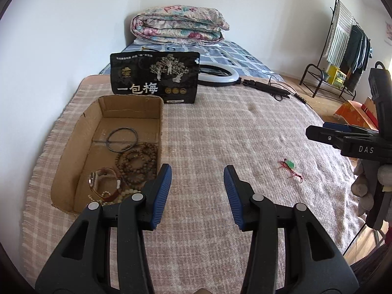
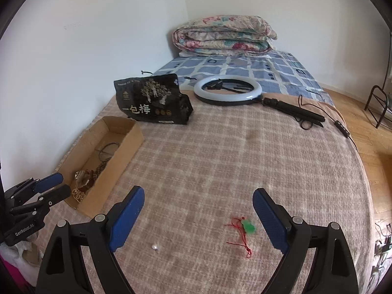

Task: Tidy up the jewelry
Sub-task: 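Move left tool to the small pearl earring while right tool approaches the green jade charm, then close left gripper on the pearl earring while right gripper closes on the jade charm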

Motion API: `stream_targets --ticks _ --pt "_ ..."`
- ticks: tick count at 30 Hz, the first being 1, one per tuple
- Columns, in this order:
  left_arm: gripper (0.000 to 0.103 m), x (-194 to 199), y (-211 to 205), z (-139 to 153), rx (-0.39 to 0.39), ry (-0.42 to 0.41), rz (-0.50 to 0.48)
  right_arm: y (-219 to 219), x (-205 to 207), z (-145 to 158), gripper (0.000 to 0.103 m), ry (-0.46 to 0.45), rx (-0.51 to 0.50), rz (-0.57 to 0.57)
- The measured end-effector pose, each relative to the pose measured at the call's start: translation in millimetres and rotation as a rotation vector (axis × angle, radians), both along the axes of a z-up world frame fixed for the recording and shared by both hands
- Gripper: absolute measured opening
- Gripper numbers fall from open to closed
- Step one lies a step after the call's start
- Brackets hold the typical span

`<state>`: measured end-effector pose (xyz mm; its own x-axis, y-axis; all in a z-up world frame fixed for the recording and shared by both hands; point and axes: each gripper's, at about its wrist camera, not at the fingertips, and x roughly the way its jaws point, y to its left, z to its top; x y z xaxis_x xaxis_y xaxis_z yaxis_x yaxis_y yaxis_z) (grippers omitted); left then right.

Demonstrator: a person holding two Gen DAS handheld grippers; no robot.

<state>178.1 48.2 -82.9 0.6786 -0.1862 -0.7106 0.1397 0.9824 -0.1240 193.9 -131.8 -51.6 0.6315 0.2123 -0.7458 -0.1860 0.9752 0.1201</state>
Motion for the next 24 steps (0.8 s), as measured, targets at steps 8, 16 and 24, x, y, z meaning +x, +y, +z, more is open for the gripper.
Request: stream_targets --ticks 8,16,24 --pt "0.045 3 -26 -23 -0.07 0.09 -0.059 -34 -2 -22 0.091 0.046 0.005 -0.01" --pt "0.037 2 -46 -50 -0.053 0.146 -0.116 -46 4 -49 0.086 0.101 -0.023 0.013" --pt "0.036 5 -75 -80 -0.021 0.213 -0.179 -51 13 -79 0.081 0.164 -0.082 0.046"
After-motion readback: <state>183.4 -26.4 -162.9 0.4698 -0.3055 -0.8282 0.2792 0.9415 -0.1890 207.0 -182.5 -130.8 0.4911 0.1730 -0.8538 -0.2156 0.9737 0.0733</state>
